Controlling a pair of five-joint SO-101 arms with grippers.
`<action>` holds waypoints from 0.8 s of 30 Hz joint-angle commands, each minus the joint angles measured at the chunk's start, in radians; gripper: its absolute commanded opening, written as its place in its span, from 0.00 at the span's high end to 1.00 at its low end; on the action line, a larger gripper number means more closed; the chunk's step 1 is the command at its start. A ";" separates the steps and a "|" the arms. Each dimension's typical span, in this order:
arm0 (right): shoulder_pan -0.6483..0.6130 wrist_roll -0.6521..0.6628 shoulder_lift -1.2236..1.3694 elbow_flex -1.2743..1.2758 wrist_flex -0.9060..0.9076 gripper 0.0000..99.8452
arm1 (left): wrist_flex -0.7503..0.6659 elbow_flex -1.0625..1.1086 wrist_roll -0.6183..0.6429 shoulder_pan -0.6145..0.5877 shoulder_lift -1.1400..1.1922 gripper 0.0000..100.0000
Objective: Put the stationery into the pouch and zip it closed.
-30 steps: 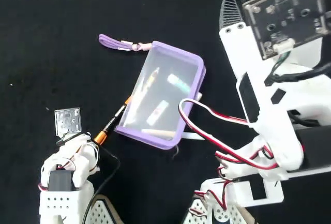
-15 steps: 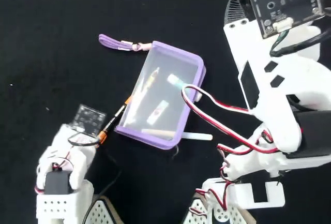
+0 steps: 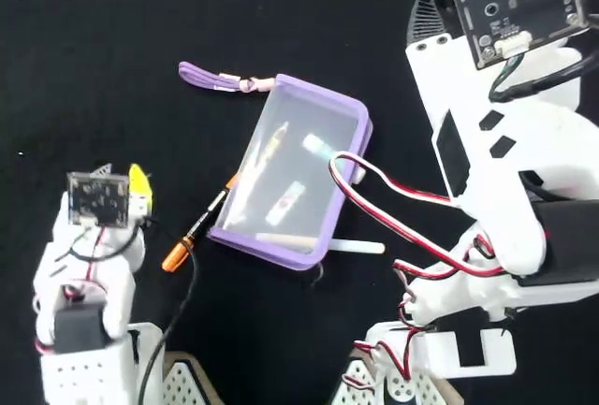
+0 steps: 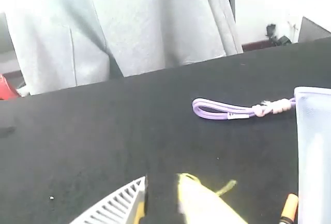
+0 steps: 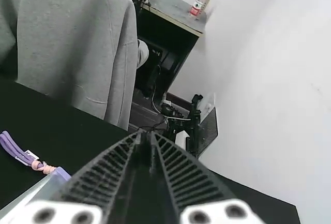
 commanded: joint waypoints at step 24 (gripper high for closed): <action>0.008 -0.003 -0.019 0.007 0.029 0.99 | 0.603 -2.233 0.644 0.111 2.283 0.81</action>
